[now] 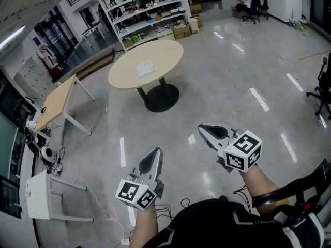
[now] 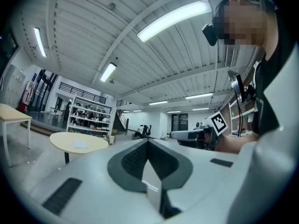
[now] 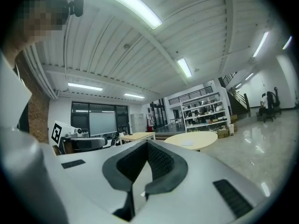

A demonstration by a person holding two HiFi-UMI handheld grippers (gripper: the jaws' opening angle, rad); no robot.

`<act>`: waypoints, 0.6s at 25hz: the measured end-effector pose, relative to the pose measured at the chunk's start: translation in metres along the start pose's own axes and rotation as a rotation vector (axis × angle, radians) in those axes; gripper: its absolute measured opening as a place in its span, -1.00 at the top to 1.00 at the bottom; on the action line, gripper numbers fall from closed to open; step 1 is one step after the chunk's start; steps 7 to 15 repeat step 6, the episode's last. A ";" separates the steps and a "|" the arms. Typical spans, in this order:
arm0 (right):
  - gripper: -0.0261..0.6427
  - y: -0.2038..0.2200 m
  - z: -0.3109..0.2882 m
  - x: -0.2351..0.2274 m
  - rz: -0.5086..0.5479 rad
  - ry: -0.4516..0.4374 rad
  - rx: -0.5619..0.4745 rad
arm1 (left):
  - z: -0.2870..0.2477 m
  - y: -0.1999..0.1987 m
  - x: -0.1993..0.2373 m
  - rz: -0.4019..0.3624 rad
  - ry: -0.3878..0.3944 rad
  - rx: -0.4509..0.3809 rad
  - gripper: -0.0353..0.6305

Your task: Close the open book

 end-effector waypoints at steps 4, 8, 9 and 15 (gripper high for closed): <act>0.93 -0.005 0.005 -0.004 -0.002 0.000 -0.006 | -0.002 -0.001 -0.006 0.005 -0.008 0.002 0.92; 0.93 -0.006 0.009 -0.006 -0.002 0.000 -0.007 | -0.003 -0.001 -0.010 0.006 -0.010 0.005 0.92; 0.93 -0.006 0.009 -0.006 -0.002 0.000 -0.007 | -0.003 -0.001 -0.010 0.006 -0.010 0.005 0.92; 0.93 -0.006 0.009 -0.006 -0.002 0.000 -0.007 | -0.003 -0.001 -0.010 0.006 -0.010 0.005 0.92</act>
Point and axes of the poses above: the fingertips, and each gripper's own axes: z backward along the fingers, x to its left, y out of its underside, the point moved 2 cm from there along z, backward along the fingers, and after that the axes turned 9 degrees about -z, right-handed, at the moved point
